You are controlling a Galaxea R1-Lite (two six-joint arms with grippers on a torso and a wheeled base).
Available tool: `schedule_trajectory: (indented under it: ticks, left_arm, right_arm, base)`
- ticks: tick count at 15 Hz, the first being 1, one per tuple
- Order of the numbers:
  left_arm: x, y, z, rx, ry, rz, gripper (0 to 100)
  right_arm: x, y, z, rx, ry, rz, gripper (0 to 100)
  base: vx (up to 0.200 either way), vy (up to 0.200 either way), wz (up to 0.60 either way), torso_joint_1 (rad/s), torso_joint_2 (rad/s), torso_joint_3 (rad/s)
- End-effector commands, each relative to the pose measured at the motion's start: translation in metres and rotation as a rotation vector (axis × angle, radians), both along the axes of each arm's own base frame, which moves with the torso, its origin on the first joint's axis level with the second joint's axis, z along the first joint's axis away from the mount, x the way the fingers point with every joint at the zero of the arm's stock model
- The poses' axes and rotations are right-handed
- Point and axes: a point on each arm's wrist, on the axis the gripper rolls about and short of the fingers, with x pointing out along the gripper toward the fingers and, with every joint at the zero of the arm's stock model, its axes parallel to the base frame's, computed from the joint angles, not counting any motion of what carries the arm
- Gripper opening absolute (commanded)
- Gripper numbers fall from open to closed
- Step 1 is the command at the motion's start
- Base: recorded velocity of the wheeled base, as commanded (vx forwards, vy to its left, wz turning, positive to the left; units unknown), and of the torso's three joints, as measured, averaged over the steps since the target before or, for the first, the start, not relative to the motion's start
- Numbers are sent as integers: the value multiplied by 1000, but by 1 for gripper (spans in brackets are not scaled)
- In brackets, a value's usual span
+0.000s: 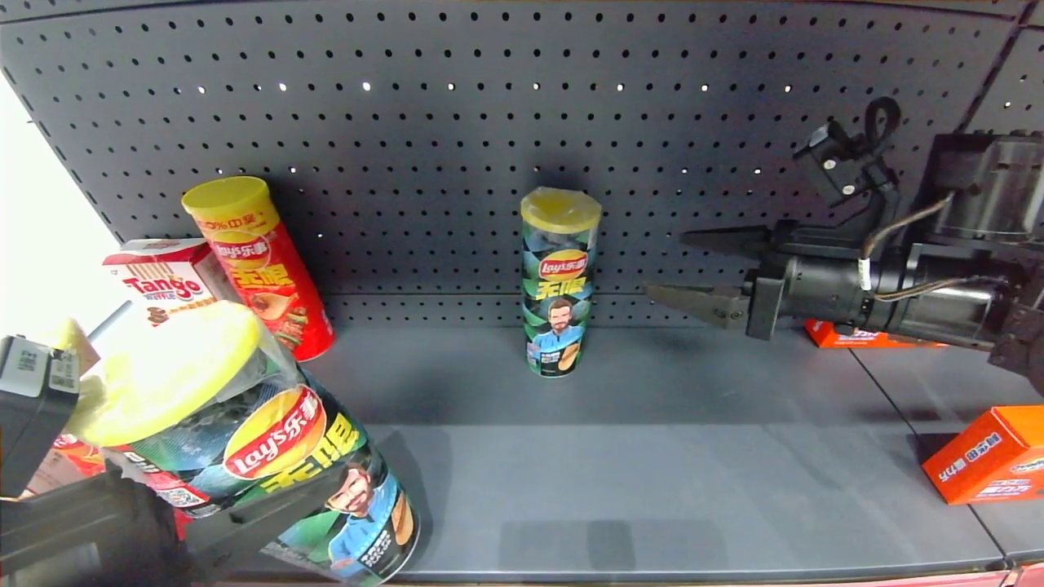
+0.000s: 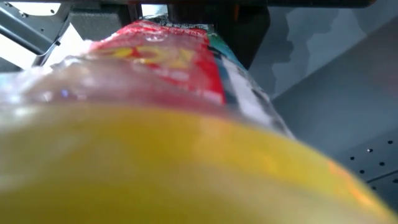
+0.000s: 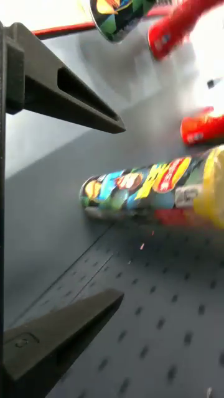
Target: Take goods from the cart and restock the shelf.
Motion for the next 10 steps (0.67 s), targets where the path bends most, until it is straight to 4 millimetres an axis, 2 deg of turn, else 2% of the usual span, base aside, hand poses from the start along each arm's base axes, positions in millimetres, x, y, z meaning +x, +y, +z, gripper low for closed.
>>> schedule_trajectory:
  ticks: [1, 2, 5, 10]
  left_arm:
    - [1, 0, 0, -4, 7, 1, 0]
    - [1, 0, 0, -16, 16, 3, 0]
    - [2, -1, 4, -36, 18, 6, 0]
    - [3, -1, 9, -44, 3, 4, 0]
  right_arm:
    - [19, 13, -14, -15, -1, 100, 100]
    - [29, 17, -18, -13, -32, 184, 100]
    - [46, 27, -24, -10, -35, 233, 100]
    - [72, 40, -30, -4, -50, 245, 100]
  base:
    - [0, 0, 0, 0, 0, 0]
    - [0, 0, 0, 0, 0, 0]
    - [0, 0, 0, 0, 0, 0]
    - [0, 0, 0, 0, 0, 0]
